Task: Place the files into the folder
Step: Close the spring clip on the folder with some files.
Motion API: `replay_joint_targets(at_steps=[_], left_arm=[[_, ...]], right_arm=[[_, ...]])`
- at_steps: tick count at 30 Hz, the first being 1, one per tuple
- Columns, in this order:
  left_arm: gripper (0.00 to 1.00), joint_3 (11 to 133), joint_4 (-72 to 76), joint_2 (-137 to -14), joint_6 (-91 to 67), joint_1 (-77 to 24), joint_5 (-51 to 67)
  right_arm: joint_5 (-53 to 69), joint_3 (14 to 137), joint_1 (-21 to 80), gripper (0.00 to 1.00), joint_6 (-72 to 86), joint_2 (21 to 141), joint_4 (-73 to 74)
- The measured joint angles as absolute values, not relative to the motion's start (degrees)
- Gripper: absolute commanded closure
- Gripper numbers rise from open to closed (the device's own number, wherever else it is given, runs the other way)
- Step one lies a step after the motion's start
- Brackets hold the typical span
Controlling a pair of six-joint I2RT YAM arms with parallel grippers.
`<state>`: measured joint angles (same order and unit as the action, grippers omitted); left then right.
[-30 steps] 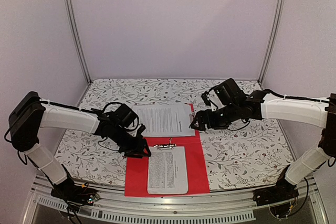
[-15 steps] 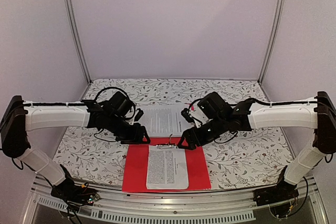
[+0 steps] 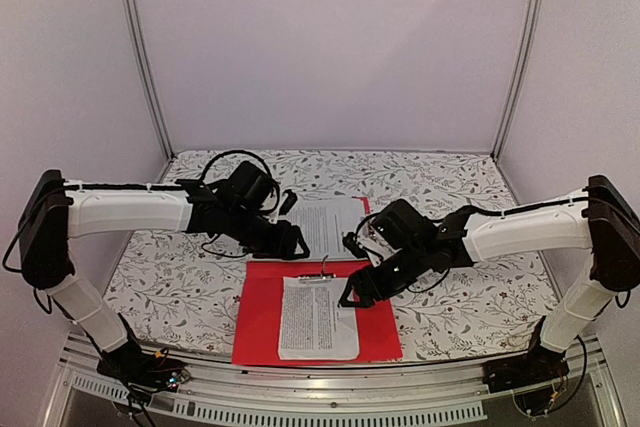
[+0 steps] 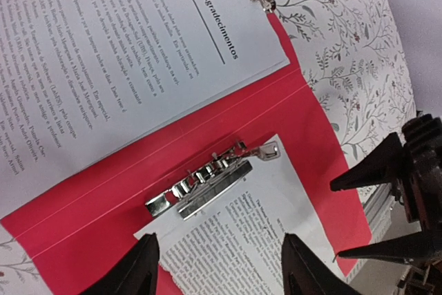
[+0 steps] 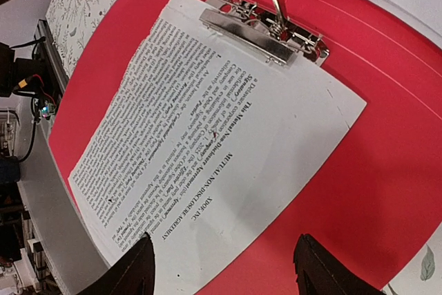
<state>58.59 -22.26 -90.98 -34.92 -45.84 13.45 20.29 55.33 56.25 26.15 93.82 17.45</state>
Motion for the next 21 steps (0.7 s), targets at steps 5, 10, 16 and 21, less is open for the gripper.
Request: replay_joint_targets(at_steps=[5,10,16,21], left_arm=[[0.40,64.23,-21.71,-95.33,-34.28,-48.27,12.14],[0.40,67.16,-21.76,-98.74,-34.28,-49.80,10.76],[0.41,70.08,-22.02,-101.54,-34.30,-51.33,8.93],[0.45,73.56,-24.40,-103.33,-34.13,-52.51,6.26]], right_arm=[[20.29,53.76,56.25,0.30,26.44,93.82,16.58],[20.34,52.10,56.25,0.30,26.96,93.97,15.07],[20.38,49.76,56.25,0.30,27.64,95.46,12.84],[20.67,48.62,56.25,0.29,28.05,96.31,11.20]])
